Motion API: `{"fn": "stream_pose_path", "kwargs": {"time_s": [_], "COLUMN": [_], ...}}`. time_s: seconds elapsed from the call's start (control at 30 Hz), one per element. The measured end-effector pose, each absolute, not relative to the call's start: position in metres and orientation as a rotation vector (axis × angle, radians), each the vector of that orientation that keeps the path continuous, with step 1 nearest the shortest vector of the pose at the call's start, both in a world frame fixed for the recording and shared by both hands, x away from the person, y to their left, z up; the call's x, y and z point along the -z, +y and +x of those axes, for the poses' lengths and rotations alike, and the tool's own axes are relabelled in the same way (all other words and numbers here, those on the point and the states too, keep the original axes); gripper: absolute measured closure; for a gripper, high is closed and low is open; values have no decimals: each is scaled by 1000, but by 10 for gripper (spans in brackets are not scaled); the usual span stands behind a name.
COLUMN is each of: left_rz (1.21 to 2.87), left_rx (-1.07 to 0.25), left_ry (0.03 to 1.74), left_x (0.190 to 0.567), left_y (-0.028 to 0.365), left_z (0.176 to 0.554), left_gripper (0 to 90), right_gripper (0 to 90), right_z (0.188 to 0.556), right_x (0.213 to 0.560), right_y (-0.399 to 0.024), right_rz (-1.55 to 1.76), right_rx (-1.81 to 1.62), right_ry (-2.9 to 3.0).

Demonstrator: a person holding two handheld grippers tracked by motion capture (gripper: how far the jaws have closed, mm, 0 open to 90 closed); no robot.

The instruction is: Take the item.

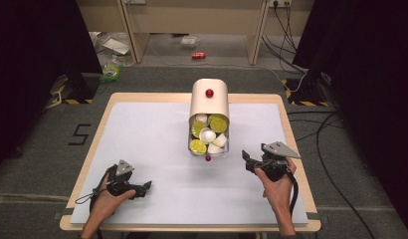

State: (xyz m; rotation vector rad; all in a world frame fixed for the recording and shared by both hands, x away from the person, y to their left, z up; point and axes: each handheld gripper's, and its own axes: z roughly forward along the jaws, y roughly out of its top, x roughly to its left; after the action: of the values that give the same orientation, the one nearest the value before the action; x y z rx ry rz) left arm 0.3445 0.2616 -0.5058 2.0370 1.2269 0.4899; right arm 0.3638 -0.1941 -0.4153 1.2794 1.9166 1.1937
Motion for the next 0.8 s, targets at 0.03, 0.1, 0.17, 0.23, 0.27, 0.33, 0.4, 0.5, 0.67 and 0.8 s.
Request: {"fn": "stream_pose_path", "kwargs": {"time_s": [0.03, 0.1, 0.17, 0.23, 0.27, 0.33, 0.4, 0.5, 0.67, 0.8], "left_rz": [2037, 2037, 2037, 2037, 2037, 2037, 2037, 2037, 2037, 2037], "left_rx": [-490, -490, -490, -490, -490, -490, -490, -490, -490, -490], "left_ry": [1227, 1227, 1227, 1227, 1227, 1227, 1227, 1227, 1227, 1227], "left_x": [506, 506, 506, 506, 506, 506, 506, 506, 506, 506], "left_y": [262, 262, 262, 262, 262, 262, 262, 262, 262, 262], "left_z": [345, 345, 345, 345, 344, 344, 344, 345, 345, 345], "left_gripper": [0, 0, 0, 0, 0, 0, 0, 0, 0, 0], "right_gripper": [262, 262, 261, 261, 260, 260, 260, 260, 254, 246], "right_z": [364, 363, 362, 361, 360, 359, 358, 356, 355, 353], "right_x": [416, 416, 416, 416, 415, 415, 415, 417, 419, 421], "right_y": [-194, -193, -192, -191, -191, -190, -189, -188, -187, -186], "right_rz": [1275, 1275, 1271, 1267, 1265, 1259, 1262, 1260, 1262, 1259], "right_rx": [-1194, -1196, -1196, -1199, -1200, -1199, -1203, -1202, -1203, -1193], "right_ry": [1919, 1921, 1925, 1928, 1928, 1927, 1930, 1936, 1952, 1971]}}
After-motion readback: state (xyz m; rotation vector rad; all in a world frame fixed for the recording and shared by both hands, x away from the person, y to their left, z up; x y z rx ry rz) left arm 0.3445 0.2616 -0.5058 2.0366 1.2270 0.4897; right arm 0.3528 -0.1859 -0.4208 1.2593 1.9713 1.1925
